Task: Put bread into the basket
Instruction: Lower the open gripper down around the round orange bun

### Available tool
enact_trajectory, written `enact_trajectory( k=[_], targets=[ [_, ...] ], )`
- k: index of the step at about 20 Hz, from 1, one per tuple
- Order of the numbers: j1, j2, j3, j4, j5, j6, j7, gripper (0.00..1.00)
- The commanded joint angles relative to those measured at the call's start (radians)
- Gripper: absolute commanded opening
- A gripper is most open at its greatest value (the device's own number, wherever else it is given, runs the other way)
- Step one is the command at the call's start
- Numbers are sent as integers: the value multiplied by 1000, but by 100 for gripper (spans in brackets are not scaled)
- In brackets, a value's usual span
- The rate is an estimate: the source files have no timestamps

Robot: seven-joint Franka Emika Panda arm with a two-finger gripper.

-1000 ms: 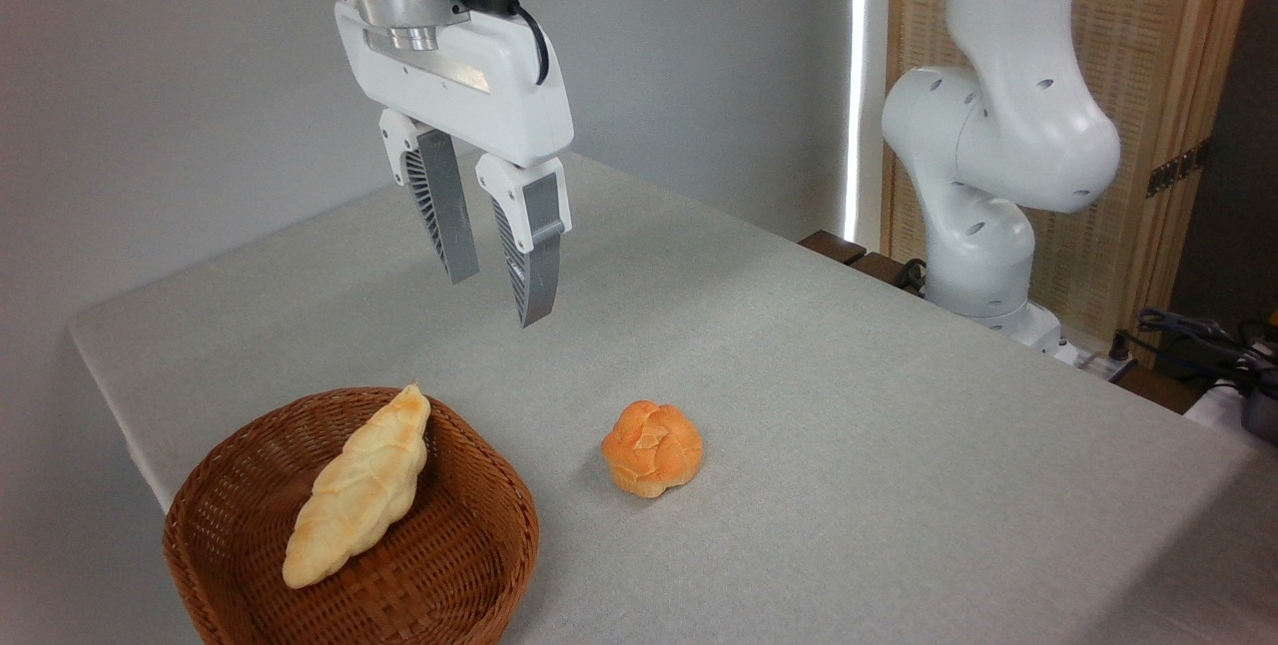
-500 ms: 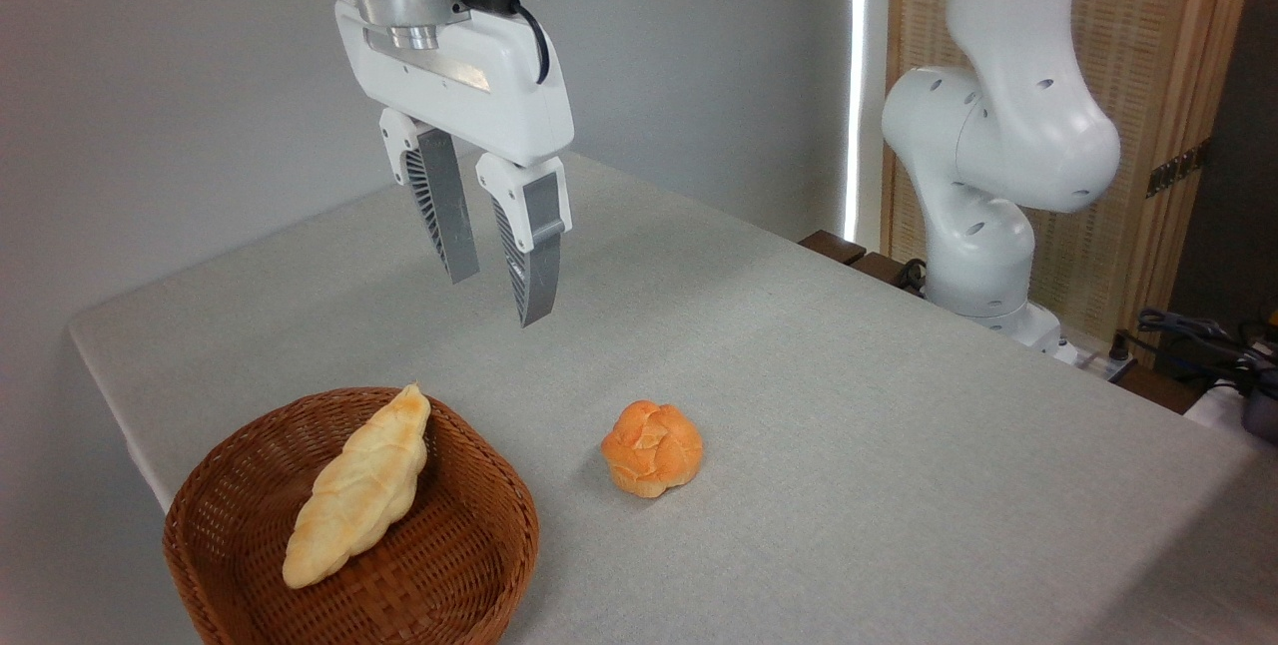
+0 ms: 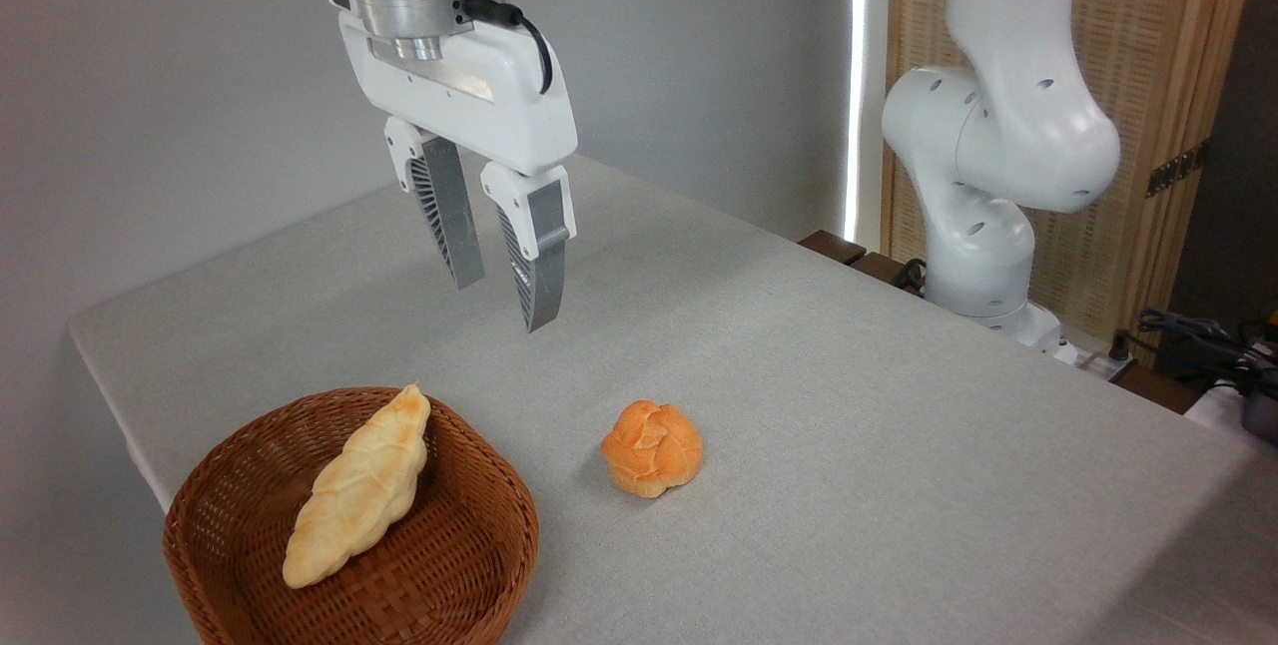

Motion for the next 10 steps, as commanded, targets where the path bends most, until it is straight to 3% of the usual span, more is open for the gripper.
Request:
enact_trajectory(
  k=[1,6,10],
  targets=[
    [-3,-26,9,-44,-9,12,18,100],
    [1,-167,12,-293,-6,194,22,100],
    [42,-267,12,-483,-3,241,97,100]
  ],
)
